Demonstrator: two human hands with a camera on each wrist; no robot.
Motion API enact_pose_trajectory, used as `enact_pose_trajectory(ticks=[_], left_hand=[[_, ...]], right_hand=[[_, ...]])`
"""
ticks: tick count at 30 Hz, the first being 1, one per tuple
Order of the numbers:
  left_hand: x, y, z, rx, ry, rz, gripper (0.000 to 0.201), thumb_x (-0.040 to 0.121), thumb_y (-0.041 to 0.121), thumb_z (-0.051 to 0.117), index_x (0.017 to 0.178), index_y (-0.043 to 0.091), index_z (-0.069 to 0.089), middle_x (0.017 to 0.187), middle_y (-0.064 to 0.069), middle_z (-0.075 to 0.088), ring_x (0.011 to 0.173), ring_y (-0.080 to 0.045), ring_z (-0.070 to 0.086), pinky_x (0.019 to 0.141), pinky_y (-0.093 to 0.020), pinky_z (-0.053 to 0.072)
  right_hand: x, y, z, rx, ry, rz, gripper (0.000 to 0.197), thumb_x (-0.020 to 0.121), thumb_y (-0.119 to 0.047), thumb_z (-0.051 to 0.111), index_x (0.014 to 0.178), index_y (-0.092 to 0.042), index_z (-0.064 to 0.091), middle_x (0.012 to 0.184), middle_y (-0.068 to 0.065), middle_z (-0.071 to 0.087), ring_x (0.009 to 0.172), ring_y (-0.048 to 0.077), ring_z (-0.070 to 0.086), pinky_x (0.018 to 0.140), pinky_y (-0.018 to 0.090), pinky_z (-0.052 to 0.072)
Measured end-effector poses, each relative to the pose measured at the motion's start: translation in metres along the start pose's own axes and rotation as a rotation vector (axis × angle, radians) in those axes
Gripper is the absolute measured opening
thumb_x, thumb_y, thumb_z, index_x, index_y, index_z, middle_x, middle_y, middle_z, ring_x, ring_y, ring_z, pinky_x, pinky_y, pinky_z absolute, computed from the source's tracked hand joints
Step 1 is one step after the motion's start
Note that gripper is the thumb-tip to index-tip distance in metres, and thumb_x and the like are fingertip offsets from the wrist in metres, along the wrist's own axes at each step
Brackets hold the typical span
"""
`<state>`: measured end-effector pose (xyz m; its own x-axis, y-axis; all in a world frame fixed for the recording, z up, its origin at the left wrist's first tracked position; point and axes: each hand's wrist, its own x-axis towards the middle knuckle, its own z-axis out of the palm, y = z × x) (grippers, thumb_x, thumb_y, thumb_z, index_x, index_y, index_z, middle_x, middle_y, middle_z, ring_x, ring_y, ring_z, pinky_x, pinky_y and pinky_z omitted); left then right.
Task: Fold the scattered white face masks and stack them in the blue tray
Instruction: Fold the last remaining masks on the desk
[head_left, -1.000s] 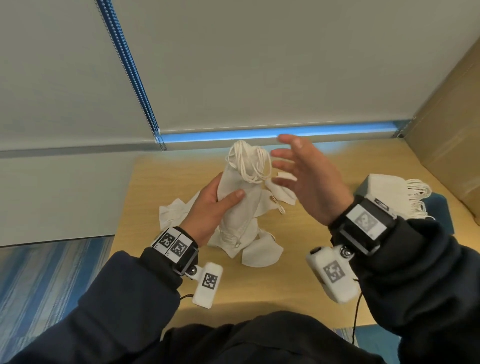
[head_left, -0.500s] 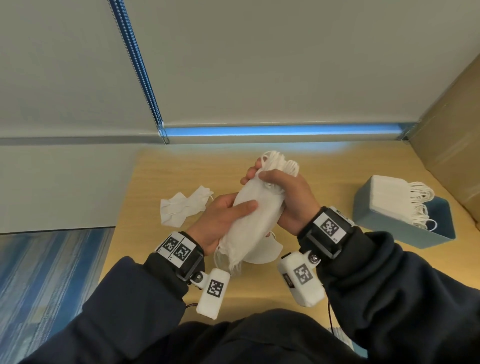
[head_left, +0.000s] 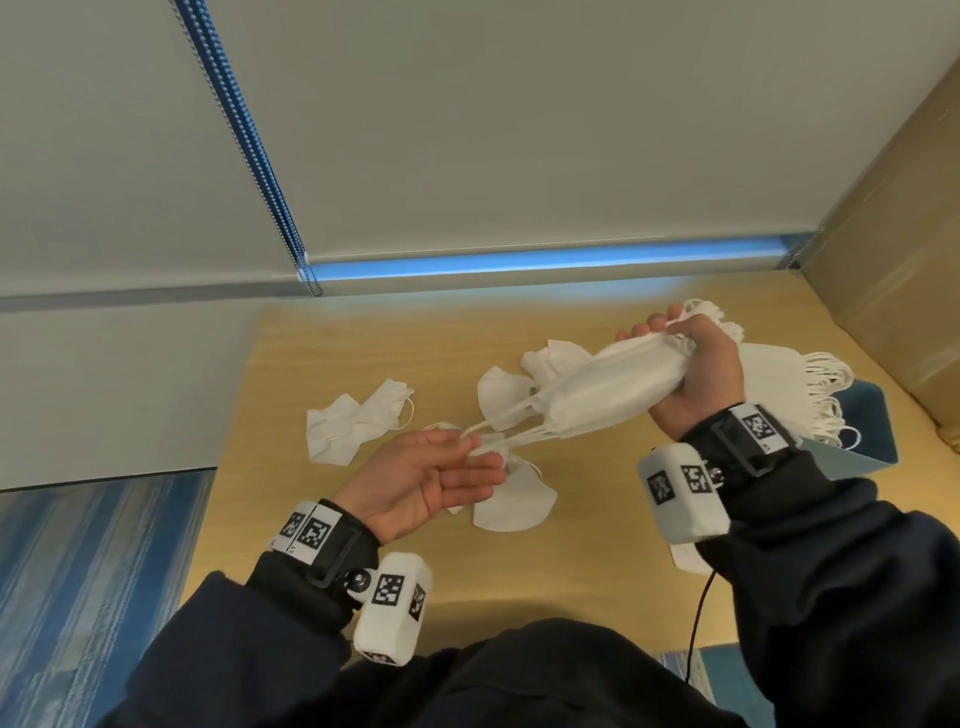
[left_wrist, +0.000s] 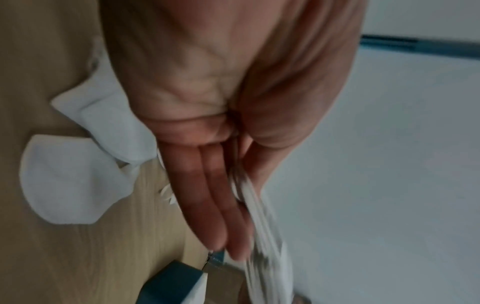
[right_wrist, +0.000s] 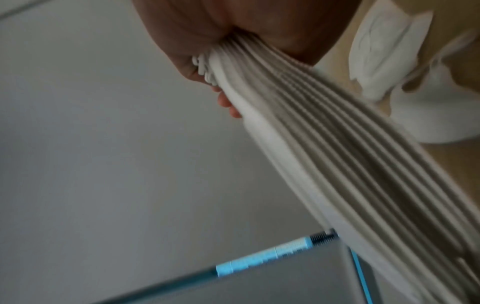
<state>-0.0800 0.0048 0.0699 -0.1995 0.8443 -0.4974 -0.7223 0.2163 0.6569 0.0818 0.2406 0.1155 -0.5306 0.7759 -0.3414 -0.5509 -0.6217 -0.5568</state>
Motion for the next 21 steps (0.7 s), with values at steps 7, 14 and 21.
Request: enact_pose_trajectory(ticks=[7,14,21], left_hand=[[0.019,0.003,0.049,-0.351,0.031,0.118,0.009,0.087,0.010,0.051,0.083,0.007,0.058,0.104,-0.019,0.069,0.117,-0.038,0.061,0.112,-0.050,0.043],[0.047,0.005,0.112,0.487,0.076,0.184,0.017,0.095,0.012,0.062,0.108,0.005,0.072,0.116,-0.014,0.074,0.113,-0.032,0.069,0.106,-0.050,0.051],[0.062,0.000,0.148,1.349,-0.025,0.592,0.029,0.093,0.003,0.056,0.108,0.020,0.076,0.096,0.004,0.077,0.090,-0.015,0.070,0.084,-0.041,0.057]], right_hand=[[0.025,-0.002,-0.033,-0.015,0.204,-0.086,0.017,0.085,0.003,0.048,0.089,-0.012,0.053,0.073,0.006,0.054,0.067,0.026,0.054,0.074,0.044,0.058],[-0.001,-0.014,-0.018,-0.644,-0.157,-0.515,0.031,0.082,0.011,0.055,0.108,-0.005,0.059,0.092,0.022,0.068,0.090,0.040,0.067,0.090,0.052,0.057],[-0.011,-0.052,-0.037,-0.552,-0.197,-0.472,0.030,0.086,0.012,0.050,0.108,-0.006,0.057,0.101,0.025,0.067,0.099,0.042,0.064,0.097,0.058,0.050]])
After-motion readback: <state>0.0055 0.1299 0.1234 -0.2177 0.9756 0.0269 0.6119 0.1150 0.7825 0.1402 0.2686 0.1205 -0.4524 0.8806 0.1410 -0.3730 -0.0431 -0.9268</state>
